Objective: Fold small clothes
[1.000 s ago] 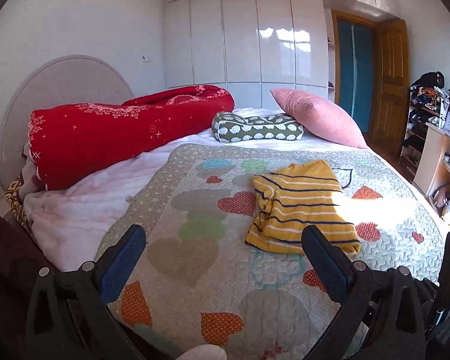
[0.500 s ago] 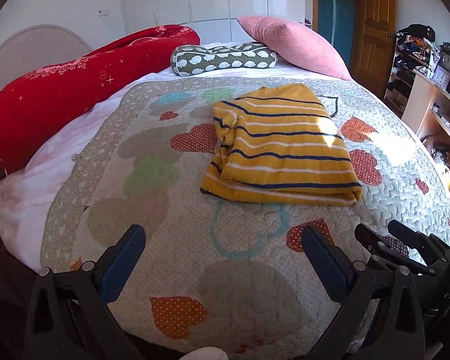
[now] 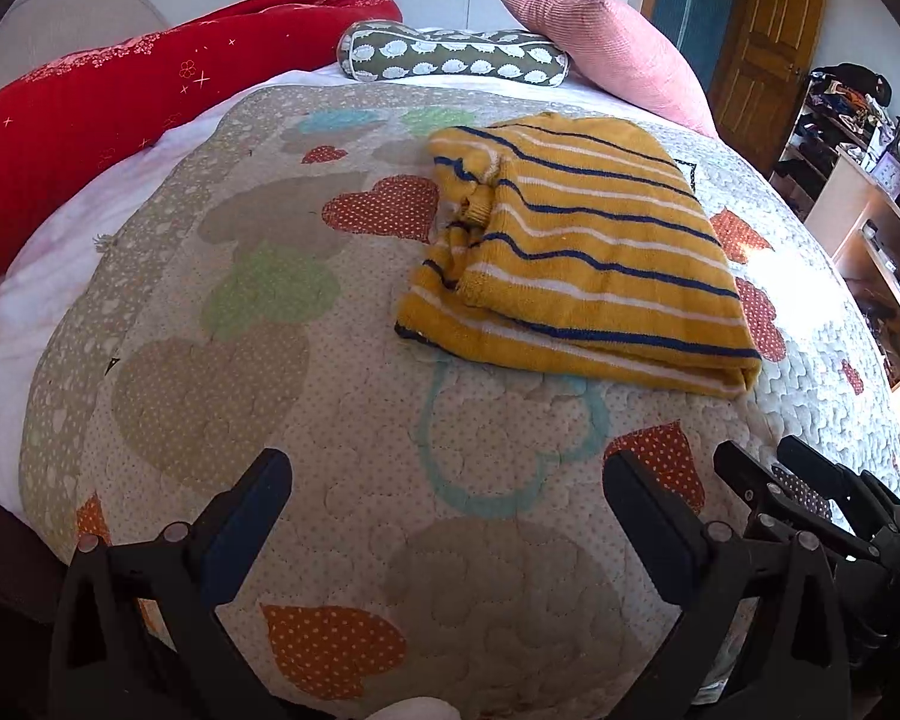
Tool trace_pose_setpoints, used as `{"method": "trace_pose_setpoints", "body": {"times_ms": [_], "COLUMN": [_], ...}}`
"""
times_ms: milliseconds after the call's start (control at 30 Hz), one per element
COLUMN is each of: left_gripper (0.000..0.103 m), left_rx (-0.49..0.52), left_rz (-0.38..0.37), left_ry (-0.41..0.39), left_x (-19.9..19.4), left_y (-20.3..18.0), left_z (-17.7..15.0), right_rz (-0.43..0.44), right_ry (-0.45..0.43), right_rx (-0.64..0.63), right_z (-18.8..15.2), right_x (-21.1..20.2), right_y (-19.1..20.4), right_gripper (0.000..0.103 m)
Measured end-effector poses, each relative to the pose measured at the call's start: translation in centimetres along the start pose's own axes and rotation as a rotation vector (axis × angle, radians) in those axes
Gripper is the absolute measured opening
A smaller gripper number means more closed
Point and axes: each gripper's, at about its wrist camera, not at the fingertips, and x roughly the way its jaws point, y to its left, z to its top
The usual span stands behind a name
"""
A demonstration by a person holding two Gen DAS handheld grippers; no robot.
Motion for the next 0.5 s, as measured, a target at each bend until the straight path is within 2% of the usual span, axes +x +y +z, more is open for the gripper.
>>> {"method": "trace_pose_setpoints", "body": {"times_ms": [500], "left_gripper": [0.103], "left_rx": [-0.040], "left_rz": [-0.044], "left_ry": [0.023], "left_x": [0.4], "left_y": [1.1], "left_z": [-0.1], "right_rz": [-0.005], "right_ry": [0.010], "right_rx": [-0.029], "right_z": [0.1], "right_x": [0.2], "right_y": [1.3], "right_gripper": [0.065]}}
